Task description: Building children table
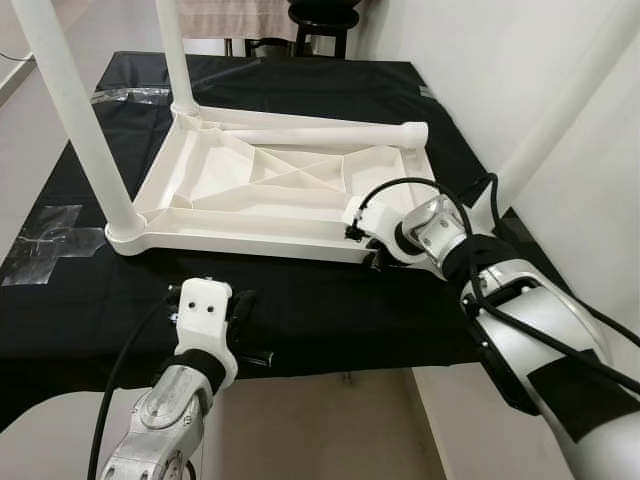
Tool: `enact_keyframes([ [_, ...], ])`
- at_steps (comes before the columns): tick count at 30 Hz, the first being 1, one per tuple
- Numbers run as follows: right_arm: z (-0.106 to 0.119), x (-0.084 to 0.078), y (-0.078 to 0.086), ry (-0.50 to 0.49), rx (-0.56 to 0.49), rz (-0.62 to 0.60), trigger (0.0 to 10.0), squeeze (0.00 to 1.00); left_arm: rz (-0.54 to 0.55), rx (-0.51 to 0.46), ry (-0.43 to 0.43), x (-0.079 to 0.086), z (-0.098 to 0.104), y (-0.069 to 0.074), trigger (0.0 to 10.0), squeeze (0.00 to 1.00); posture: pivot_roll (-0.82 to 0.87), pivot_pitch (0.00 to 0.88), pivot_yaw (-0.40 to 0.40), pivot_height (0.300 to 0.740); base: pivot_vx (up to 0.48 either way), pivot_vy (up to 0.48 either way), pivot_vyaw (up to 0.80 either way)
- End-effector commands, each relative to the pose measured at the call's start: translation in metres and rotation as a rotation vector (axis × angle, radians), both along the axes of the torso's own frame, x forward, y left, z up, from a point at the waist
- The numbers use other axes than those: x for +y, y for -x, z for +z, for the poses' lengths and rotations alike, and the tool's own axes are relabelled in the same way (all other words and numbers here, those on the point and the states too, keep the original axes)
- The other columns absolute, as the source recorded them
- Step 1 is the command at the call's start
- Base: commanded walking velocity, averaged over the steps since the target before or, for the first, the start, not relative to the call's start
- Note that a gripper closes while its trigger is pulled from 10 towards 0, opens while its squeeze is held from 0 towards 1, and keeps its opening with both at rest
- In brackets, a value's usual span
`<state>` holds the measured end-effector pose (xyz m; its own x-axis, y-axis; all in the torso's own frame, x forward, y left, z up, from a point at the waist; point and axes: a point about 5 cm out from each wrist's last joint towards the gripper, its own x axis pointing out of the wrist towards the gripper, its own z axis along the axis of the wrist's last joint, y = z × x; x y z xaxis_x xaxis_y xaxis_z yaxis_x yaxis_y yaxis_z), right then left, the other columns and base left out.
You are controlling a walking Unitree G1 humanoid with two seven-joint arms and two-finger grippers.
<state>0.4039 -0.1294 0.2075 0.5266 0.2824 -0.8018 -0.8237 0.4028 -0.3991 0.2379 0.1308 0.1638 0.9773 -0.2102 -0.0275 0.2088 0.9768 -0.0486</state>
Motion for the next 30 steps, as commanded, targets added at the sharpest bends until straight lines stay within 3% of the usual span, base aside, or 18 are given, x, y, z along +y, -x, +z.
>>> enact_keyframes([
  [1,-0.023,-0.002,0.007,-0.009,0.096,-0.018,0.0,0.00,-0.009,0.015,0.020,-0.003,-0.002,0.003,10.0,0.00,0.01,0.155,-0.174,0.740,0.000,0.000,0.00],
  [6,-0.032,0.012,0.014,-0.064,0.204,0.038,0.0,0.00,-0.007,0.013,0.021,-0.003,-0.002,0.002,10.0,0.00,0.01,0.151,-0.174,0.740,0.000,0.000,0.00],
  [8,-0.033,0.033,0.020,-0.175,0.294,0.080,0.0,0.00,-0.007,0.012,0.022,-0.003,-0.002,0.002,10.0,0.00,0.01,0.150,-0.177,0.740,0.000,0.000,0.00],
  [9,-0.033,0.033,0.020,-0.175,0.294,0.080,0.0,0.00,-0.007,0.012,0.022,-0.003,-0.002,0.002,10.0,0.00,0.01,0.150,-0.177,0.740,0.000,0.000,0.00],
  [10,-0.030,0.048,0.022,-0.261,0.313,0.078,0.0,0.00,-0.006,0.011,0.022,-0.003,-0.002,0.002,10.0,0.00,0.01,0.148,-0.177,0.740,0.000,0.000,0.00],
  [11,-0.030,0.048,0.022,-0.261,0.313,0.078,0.0,0.00,-0.006,0.011,0.022,-0.003,-0.002,0.002,10.0,0.00,0.01,0.148,-0.177,0.740,0.000,0.000,0.00],
  [12,-0.027,0.062,0.023,-0.353,0.326,0.044,0.0,0.00,-0.006,0.011,0.022,-0.003,-0.002,0.002,10.0,0.00,0.01,0.147,-0.177,0.740,0.000,0.000,0.00],
  [13,-0.023,0.077,0.023,-0.441,0.301,0.007,0.0,0.00,-0.005,0.011,0.022,-0.003,-0.002,0.001,10.0,0.00,0.01,0.146,-0.173,0.740,0.000,0.000,0.00],
  [14,-0.023,0.077,0.023,-0.441,0.301,0.007,0.0,0.00,-0.005,0.011,0.022,-0.003,-0.002,0.001,10.0,0.00,0.01,0.146,-0.173,0.740,0.000,0.000,0.00],
  [16,-0.016,0.108,0.022,-0.585,0.207,-0.097,0.0,0.00,-0.006,0.011,0.019,-0.002,-0.002,0.001,10.0,0.00,0.01,0.141,-0.170,0.740,0.000,0.000,0.00],
  [17,-0.016,0.108,0.022,-0.585,0.207,-0.097,0.0,0.00,-0.006,0.011,0.019,-0.002,-0.002,0.001,10.0,0.00,0.01,0.141,-0.170,0.740,0.000,0.000,0.00],
  [18,-0.014,0.118,0.022,-0.622,0.167,-0.133,0.0,0.00,-0.007,0.011,0.017,-0.002,-0.002,0.000,10.0,0.00,0.01,0.141,-0.170,0.740,0.000,0.000,0.00],
  [20,-0.014,0.118,0.022,-0.622,0.167,-0.133,0.0,0.00,-0.007,0.011,0.017,-0.002,-0.002,0.000,10.0,0.00,0.01,0.141,-0.170,0.740,0.000,0.000,0.00],
  [22,-0.008,0.141,0.024,-0.662,0.080,-0.159,0.0,0.00,-0.007,0.010,0.011,-0.002,-0.003,-0.001,10.0,0.00,0.03,0.130,-0.174,0.740,0.000,0.000,0.00],
  [24,-0.008,0.141,0.024,-0.662,0.080,-0.159,0.0,0.00,-0.007,0.010,0.011,-0.002,-0.003,-0.001,10.0,0.00,0.03,0.130,-0.174,0.740,0.000,0.000,0.00],
  [26,0.000,0.161,0.027,-0.736,0.011,-0.217,0.0,0.00,-0.007,0.009,0.006,-0.002,-0.003,-0.002,10.0,0.00,0.03,0.120,-0.178,0.740,0.000,0.000,0.00],
  [28,0.002,0.187,0.038,-0.786,0.028,-0.215,0.1,0.00,-0.007,0.007,-0.001,-0.002,-0.003,-0.002,10.0,0.00,0.04,0.115,-0.180,0.740,0.000,0.000,0.00],
  [30,0.002,0.187,0.038,-0.786,0.028,-0.215,0.1,0.00,-0.007,0.007,-0.001,-0.002,-0.003,-0.002,10.0,0.00,0.04,0.115,-0.180,0.740,0.000,0.000,0.00],
])
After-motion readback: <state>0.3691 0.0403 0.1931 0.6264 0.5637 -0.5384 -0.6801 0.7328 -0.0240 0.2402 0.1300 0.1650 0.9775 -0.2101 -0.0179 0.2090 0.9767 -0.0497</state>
